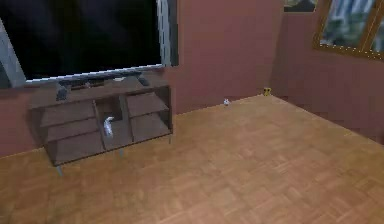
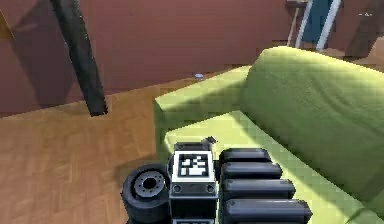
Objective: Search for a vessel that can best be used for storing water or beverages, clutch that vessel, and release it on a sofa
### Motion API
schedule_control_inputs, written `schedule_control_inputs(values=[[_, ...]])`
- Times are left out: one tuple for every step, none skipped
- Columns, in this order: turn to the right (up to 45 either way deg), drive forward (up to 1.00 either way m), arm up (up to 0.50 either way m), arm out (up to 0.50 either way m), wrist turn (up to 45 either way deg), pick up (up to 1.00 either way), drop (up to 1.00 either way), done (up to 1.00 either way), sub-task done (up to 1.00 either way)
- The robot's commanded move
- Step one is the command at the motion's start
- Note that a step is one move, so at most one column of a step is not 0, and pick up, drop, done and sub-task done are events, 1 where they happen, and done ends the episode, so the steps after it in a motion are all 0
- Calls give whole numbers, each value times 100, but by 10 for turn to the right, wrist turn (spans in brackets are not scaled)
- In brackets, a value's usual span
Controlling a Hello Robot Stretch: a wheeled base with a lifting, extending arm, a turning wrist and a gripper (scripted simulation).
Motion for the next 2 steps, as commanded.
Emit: schedule_control_inputs(values=[[-270, 0, 0, 0, 0, 0, 0, 0, 0], [0, 30, 0, 0, 0, 0, 0, 0, 0]])
